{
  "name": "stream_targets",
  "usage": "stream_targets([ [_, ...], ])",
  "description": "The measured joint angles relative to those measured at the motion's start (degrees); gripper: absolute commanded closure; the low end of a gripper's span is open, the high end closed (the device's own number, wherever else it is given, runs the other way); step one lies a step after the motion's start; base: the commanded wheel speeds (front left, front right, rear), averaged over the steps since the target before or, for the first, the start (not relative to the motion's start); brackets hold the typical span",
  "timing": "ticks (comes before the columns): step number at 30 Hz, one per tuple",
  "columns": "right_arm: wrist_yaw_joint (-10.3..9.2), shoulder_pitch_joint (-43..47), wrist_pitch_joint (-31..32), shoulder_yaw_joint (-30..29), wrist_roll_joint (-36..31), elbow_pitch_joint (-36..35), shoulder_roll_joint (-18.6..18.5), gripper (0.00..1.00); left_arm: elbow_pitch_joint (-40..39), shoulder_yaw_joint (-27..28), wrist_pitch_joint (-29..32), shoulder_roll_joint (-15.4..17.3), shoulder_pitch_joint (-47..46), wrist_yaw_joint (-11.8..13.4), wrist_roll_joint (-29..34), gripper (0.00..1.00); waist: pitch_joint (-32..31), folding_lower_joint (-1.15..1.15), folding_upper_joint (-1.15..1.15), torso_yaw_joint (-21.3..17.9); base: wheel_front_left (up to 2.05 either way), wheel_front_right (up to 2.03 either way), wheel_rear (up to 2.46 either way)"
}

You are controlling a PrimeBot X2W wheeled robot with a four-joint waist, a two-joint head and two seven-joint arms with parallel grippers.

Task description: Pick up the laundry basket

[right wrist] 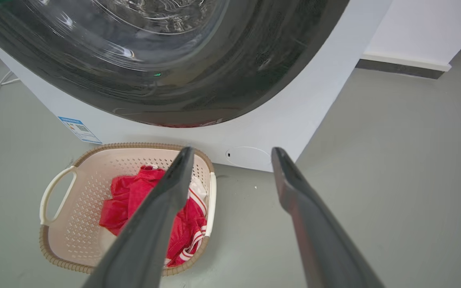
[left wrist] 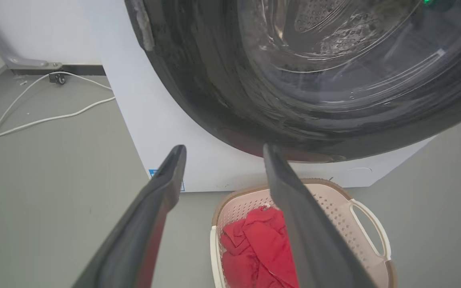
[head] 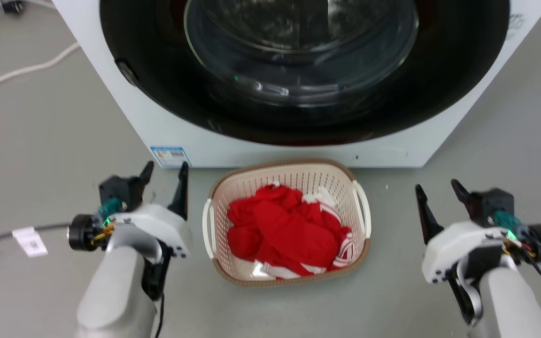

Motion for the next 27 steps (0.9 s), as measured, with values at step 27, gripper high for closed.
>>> stream_targets([
  [27,0.00,-35.05,12.24,14.25,11.65,38.56,0.03,0.00,25.36,-14.64,20.46,8.15,-24.55,-1.79,-21.34,0.00,24.28,0.00,0.00,-3.30,0.00,0.00,0.00],
])
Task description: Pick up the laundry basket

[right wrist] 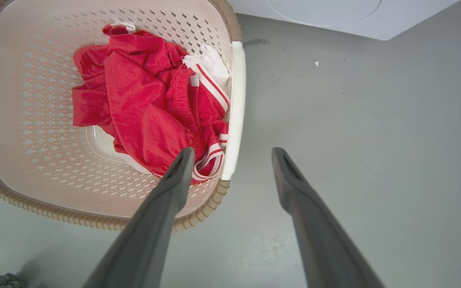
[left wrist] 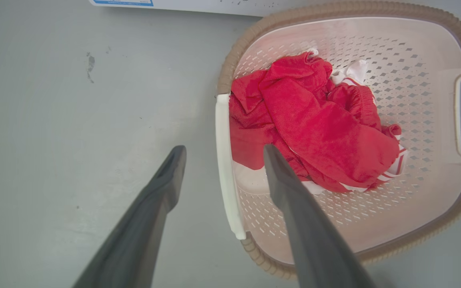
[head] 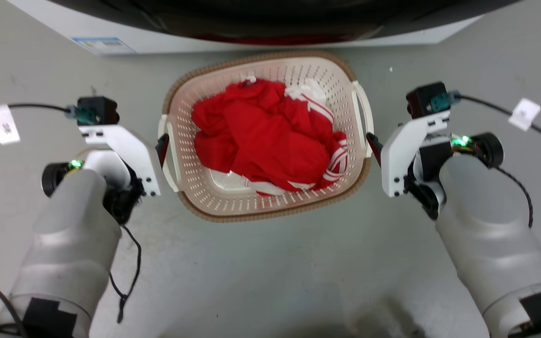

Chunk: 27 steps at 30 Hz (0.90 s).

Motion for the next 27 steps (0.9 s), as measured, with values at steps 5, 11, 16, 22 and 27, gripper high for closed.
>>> stream_targets([
  [5,0.00,-4.97,1.10,3.56,1.90,3.59,0.00,0.00,0.44,-3.00,2.65,1.78,-3.30,-0.01,-3.20,0.00,3.80,0.00,0.00,-0.41,0.00,0.00,0.00],
  [11,0.00,-9.62,2.38,7.31,4.68,6.41,-0.01,0.00,1.57,-6.06,4.22,3.47,-6.73,-0.01,-5.31,0.00,7.60,0.00,0.00,-0.94,0.00,0.00,0.00],
  [16,0.00,-12.74,2.88,11.10,8.91,7.92,-0.01,0.00,3.11,-9.27,5.50,3.92,-9.85,-0.01,-7.36,0.00,11.02,0.00,0.00,-1.32,0.00,0.00,0.00],
  [22,0.00,-14.50,3.83,13.88,11.93,9.01,0.00,0.00,4.76,-11.05,6.04,3.72,-11.60,-0.01,-8.93,0.00,12.87,0.00,0.00,-1.48,0.00,0.00,0.00],
  [27,0.00,-14.76,4.19,15.93,14.25,9.70,-0.01,0.09,5.92,-12.20,5.99,3.01,-12.48,-0.01,-10.20,0.00,13.74,0.00,0.00,-1.37,0.00,0.00,0.00],
])
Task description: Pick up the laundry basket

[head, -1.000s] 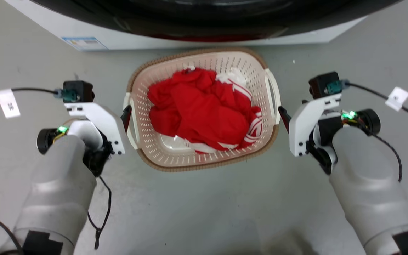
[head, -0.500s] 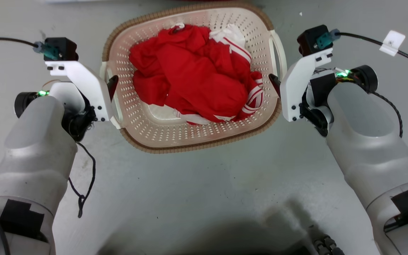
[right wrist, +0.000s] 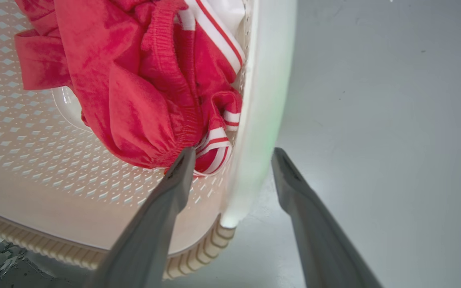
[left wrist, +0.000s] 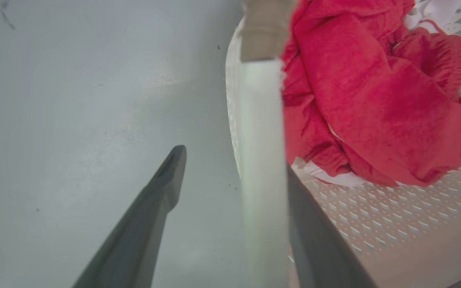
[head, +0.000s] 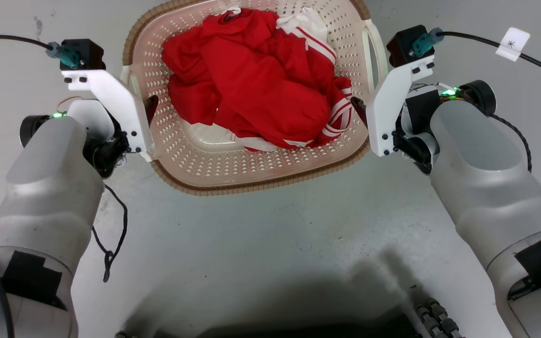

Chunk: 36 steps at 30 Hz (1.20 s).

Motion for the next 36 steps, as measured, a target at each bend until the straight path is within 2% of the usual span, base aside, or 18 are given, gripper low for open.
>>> stream_targets([
  [1,0.00,-0.10,0.00,0.09,0.45,0.24,0.02,0.47,0.26,-0.07,0.42,-0.15,-0.13,0.00,-0.67,0.00,0.15,0.00,0.00,0.00,0.00,0.00,0.00],
  [2,0.00,-0.28,0.07,0.10,1.12,0.62,0.03,0.81,0.42,-0.16,0.58,-0.31,-0.21,0.01,-1.22,0.56,0.28,0.00,0.00,0.03,0.00,0.00,0.00],
  [3,0.00,-0.49,0.21,0.37,1.36,0.94,-0.01,1.00,0.47,-0.34,0.81,-0.42,-0.34,0.00,-1.57,1.00,0.38,0.00,0.00,0.08,0.00,0.00,0.00],
  [17,-0.02,-1.37,1.65,3.59,5.64,3.09,0.09,1.00,0.57,-3.76,3.72,-1.07,-0.76,-0.01,-6.15,1.00,-0.29,0.00,0.00,0.35,0.00,0.00,0.00],
  [25,-0.11,-0.99,8.51,5.70,10.09,3.26,0.00,1.00,1.03,-5.70,8.40,-1.07,0.38,0.09,-9.21,1.00,-3.59,0.00,0.00,0.19,0.00,0.00,0.00],
  [36,-0.12,0.98,19.42,7.22,16.44,4.46,-0.14,1.00,2.30,-8.17,14.35,-1.88,2.01,0.09,-12.16,1.00,-11.45,-0.01,0.00,0.05,0.00,0.00,0.00],
])
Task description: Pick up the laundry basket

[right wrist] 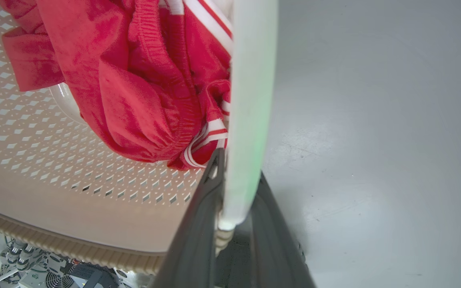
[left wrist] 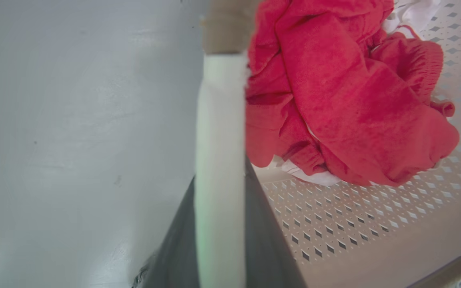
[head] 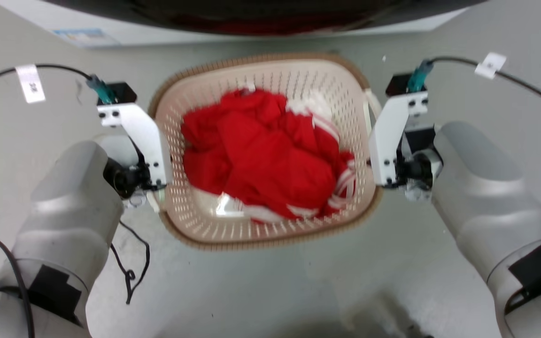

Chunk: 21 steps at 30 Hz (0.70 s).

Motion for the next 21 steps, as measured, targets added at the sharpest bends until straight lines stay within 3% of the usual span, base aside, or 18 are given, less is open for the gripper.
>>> stream_targets([
  [9,0.00,4.69,6.32,2.04,4.26,0.70,-0.03,1.00,0.93,-2.12,5.35,-1.05,3.91,0.05,-2.08,1.00,-8.42,0.00,0.00,-0.15,0.00,0.00,0.00],
  [21,-0.02,10.93,10.48,5.01,9.48,0.98,-0.23,1.00,2.38,-4.24,7.78,-2.30,9.74,0.07,-3.63,1.00,-20.27,-0.01,0.00,-0.61,0.00,0.00,0.00],
])
